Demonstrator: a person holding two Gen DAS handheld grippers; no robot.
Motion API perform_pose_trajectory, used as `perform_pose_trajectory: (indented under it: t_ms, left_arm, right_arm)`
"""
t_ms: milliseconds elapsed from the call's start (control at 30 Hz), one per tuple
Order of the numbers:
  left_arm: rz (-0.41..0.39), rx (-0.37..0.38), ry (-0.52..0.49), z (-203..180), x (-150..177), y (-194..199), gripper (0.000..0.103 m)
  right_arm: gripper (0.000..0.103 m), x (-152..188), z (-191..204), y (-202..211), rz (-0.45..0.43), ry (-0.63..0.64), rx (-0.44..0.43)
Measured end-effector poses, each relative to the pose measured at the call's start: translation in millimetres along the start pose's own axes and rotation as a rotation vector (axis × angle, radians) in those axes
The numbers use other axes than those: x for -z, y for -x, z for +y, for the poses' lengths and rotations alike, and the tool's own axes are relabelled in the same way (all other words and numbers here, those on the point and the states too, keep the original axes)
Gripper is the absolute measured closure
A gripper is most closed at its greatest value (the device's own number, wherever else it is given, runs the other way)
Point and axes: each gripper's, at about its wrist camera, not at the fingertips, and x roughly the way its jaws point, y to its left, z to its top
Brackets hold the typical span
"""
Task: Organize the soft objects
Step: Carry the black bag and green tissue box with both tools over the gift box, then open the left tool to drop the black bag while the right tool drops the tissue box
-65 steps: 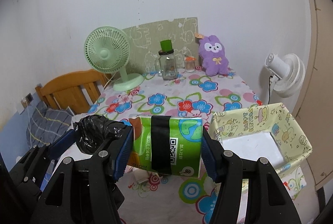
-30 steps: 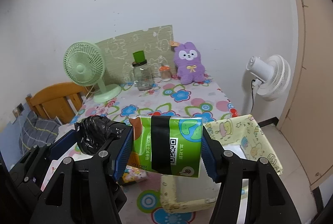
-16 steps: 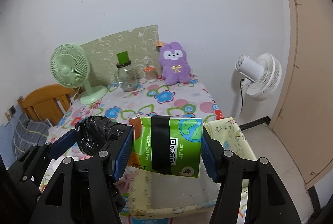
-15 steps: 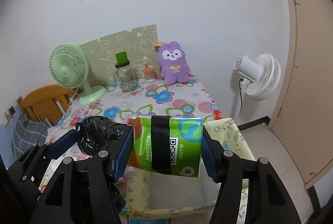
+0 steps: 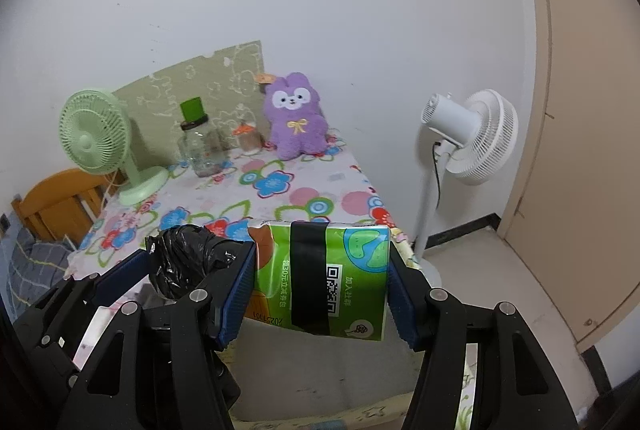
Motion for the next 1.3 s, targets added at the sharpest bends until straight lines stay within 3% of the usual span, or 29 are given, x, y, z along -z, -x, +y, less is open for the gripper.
perform_pose_trajectory:
  t_ms: [333,567,933,1033,1300]
  left_arm:
    - [0.062,-0.005,-0.027,-12,2,-30,0.036]
    - [0.13,0.006,-0.024,-15,-1,-42,0.015]
    - [0.165,-0.01,-0.025,-14,-2,-45,0.005]
    - [0.17,-0.001,-0.032,-14,-1,-44,0.001]
    - [0.15,-0.016,-0.059,-16,-2,-33,0.0]
  right_arm:
    - [0.04,3,-18,-22,0.042,-0.017,0.013]
    - [0.04,3,-25,-37,0.063,-0.029,0.027]
    - [0.037,-1,-23,-42,0.063,-0.029,0.013]
    - [0.03,-1,-22,-42,0.066,-0.025,0.012]
    - [0.014,-2,-16,-34,0.047,-0.008,-0.01]
